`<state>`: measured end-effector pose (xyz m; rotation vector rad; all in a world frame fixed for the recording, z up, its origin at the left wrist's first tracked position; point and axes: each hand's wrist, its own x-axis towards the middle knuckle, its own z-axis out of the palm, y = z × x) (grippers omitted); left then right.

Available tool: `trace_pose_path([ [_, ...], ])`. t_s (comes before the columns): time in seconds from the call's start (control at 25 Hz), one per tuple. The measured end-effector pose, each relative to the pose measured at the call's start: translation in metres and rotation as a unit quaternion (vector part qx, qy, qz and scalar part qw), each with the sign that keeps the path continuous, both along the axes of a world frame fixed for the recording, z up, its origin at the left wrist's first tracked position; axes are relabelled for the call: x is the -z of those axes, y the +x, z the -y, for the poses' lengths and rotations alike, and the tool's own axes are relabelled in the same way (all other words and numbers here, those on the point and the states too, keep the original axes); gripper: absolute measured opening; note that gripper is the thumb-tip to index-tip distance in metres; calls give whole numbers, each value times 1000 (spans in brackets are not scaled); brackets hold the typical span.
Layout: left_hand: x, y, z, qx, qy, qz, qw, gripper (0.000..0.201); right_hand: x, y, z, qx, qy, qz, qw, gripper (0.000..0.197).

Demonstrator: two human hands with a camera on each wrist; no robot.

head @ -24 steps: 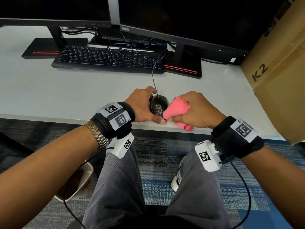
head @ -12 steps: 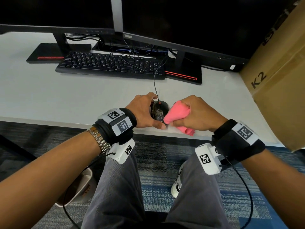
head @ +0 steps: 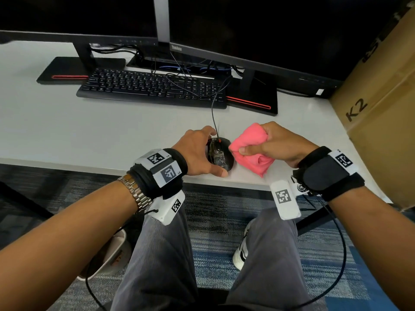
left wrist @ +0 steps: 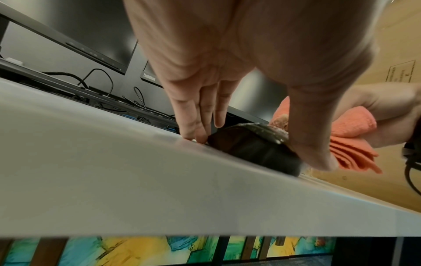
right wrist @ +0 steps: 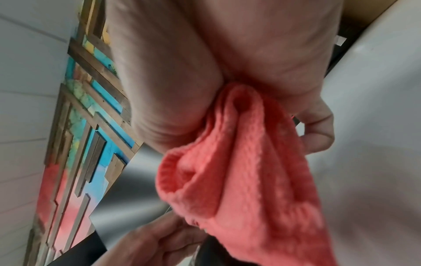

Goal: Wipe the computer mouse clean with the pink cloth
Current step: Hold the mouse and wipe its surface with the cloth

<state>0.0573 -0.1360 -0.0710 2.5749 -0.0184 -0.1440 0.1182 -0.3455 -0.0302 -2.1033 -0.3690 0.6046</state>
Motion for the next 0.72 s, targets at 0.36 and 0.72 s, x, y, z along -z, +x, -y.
trace_pose_path([
  [0.36,-1,0,0,-1,-1,1,1000,113,3,-20,-10,-57,-46,55,996,35],
  [0.72,-1,0,0,-3,3,0,1000,112,-3,-6,-12,-40,-78,133,987,44],
])
